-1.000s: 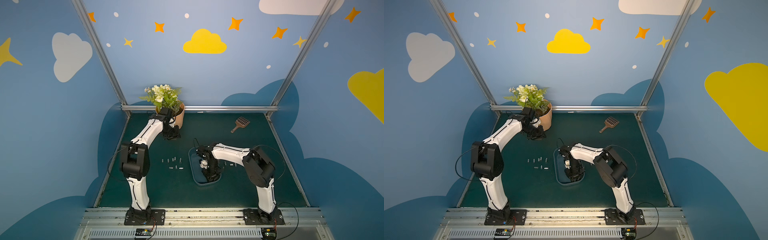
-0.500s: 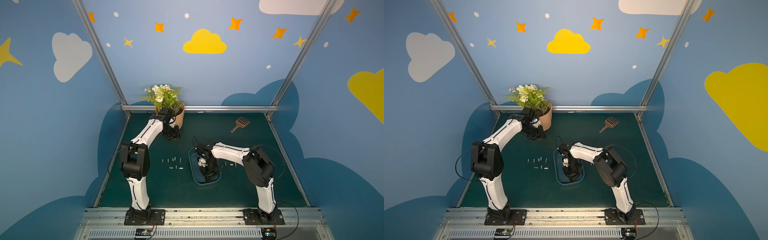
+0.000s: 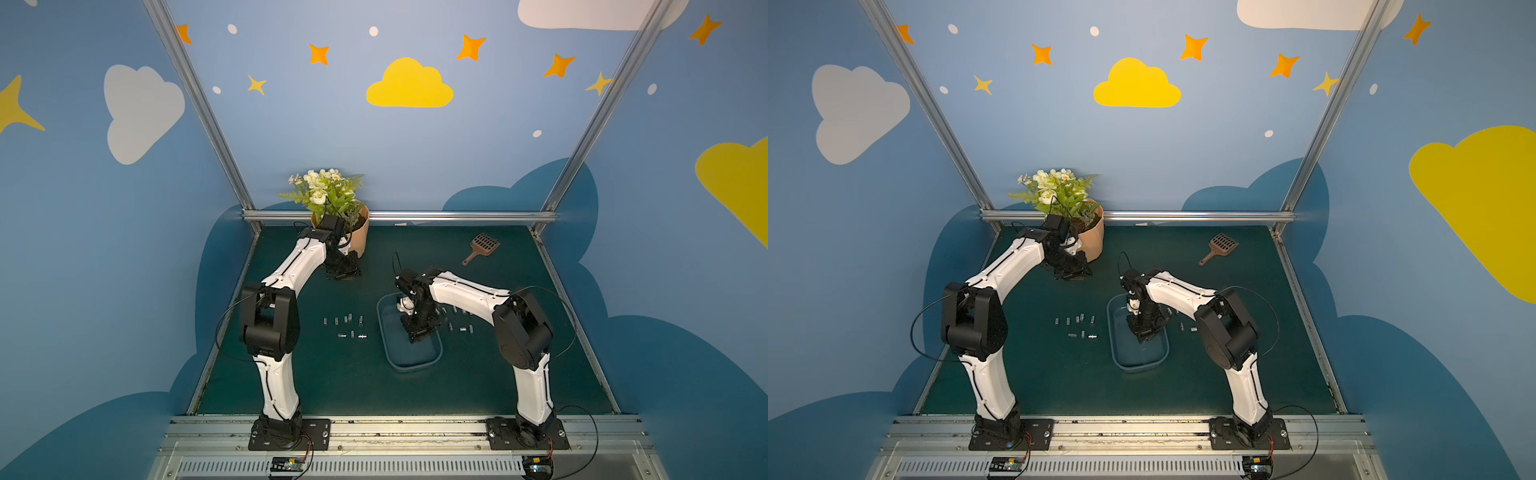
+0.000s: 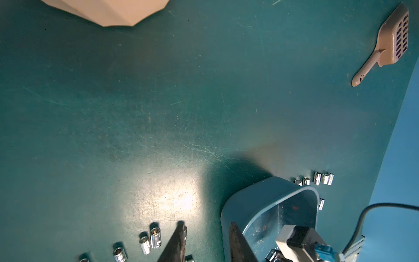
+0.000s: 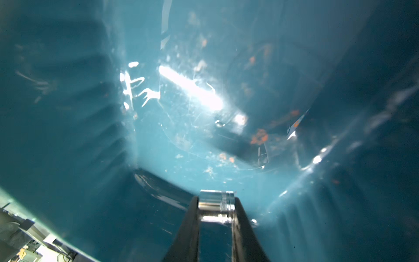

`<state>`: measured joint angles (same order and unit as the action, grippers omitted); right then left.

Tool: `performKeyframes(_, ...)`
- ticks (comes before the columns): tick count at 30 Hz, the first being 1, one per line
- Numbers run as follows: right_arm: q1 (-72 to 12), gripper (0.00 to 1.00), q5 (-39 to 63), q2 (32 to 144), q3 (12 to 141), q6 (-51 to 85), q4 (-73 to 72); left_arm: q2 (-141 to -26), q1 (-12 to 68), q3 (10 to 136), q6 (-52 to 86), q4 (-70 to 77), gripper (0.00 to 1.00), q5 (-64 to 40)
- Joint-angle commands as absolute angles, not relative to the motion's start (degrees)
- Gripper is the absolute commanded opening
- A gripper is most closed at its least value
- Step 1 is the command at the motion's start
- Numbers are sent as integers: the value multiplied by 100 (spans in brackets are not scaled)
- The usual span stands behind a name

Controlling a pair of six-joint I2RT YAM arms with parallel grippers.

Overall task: Take out the socket from the storage box
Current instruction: Pick up the socket head from the storage box.

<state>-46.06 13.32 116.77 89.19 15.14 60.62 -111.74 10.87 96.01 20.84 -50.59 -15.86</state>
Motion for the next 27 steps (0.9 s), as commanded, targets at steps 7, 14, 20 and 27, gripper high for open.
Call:
performKeyframes(7,-4160,18,944,11253,9521,1350,6592,-11133,1054,9900,2058,-5177,35,-1575)
performKeyframes(14,-3469,18,561,10846,9702,1318,6939,-11255,1055,10149,2048,-5220,35,-1534)
performKeyframes(20,-3002,18,212,10627,9353,1385,7119,-11391,1041,10493,1991,-5371,35,-1450)
performKeyframes(27,-2539,18,26,10680,8800,1477,7020,-11498,996,10753,1942,-5510,35,-1415)
